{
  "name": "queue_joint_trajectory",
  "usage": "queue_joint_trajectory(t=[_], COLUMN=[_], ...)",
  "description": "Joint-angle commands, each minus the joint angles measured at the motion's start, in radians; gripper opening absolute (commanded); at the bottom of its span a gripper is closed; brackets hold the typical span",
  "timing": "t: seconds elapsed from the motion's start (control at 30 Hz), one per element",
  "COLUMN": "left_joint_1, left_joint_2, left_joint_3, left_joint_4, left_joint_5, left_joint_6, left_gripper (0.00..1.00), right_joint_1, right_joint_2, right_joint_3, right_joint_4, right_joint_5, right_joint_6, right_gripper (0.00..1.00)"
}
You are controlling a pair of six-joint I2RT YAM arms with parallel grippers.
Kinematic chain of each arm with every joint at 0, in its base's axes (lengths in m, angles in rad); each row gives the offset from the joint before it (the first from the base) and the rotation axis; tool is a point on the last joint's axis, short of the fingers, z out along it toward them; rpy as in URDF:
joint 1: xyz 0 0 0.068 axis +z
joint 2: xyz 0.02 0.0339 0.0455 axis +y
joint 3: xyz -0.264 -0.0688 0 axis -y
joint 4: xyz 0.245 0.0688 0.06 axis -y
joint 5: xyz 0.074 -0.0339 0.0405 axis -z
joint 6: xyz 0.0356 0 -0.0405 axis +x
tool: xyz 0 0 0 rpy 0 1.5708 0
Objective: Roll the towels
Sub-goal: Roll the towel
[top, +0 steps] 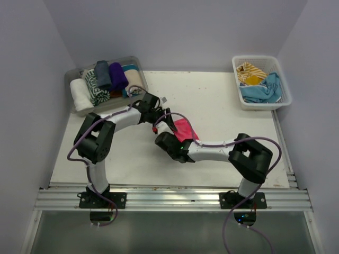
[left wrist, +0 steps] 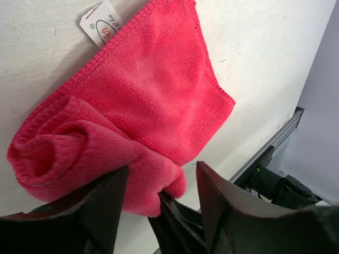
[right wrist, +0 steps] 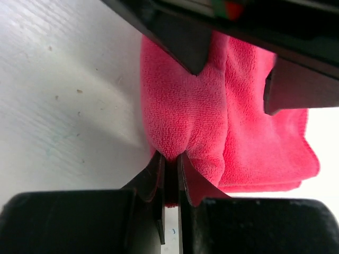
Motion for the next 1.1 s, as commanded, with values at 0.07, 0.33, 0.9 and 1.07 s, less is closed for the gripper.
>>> queue_joint_trajectory(t=[0.07, 0.33, 0.9, 1.07], left_joint_1=[0.049, 0.092, 0.05, 0.046], left_joint_2=[-0.112, -0.277, -0.184, -0.103], left_joint_3=[0.035, -0.031, -0.206, -0.186], left_joint_4=[-0.055, -0.103, 0.103, 0.123], left_joint_5=[-0.061, -0.122, -0.052, -0.041], left_joint_6=[0.049, 0.073, 0.029, 0.024], left_gripper=[0.66, 0.86, 0.85, 0.7], right_joint_1=[-0.15, -0.287, -0.456, -0.479], right_joint_2=[-0.138, -0.222, -0.118, -0.066], right_joint_3=[-0.136, -0.229, -0.427, -0.436], right_joint_4=[0.11, 0.273, 0.737, 0.794], right_joint_5=[-0.372, -0.743, -1.115, -1.182], right_joint_6=[0.128, 0.275, 0.629, 0.671], right_gripper=[0.0, 0.0, 0.0, 0.0])
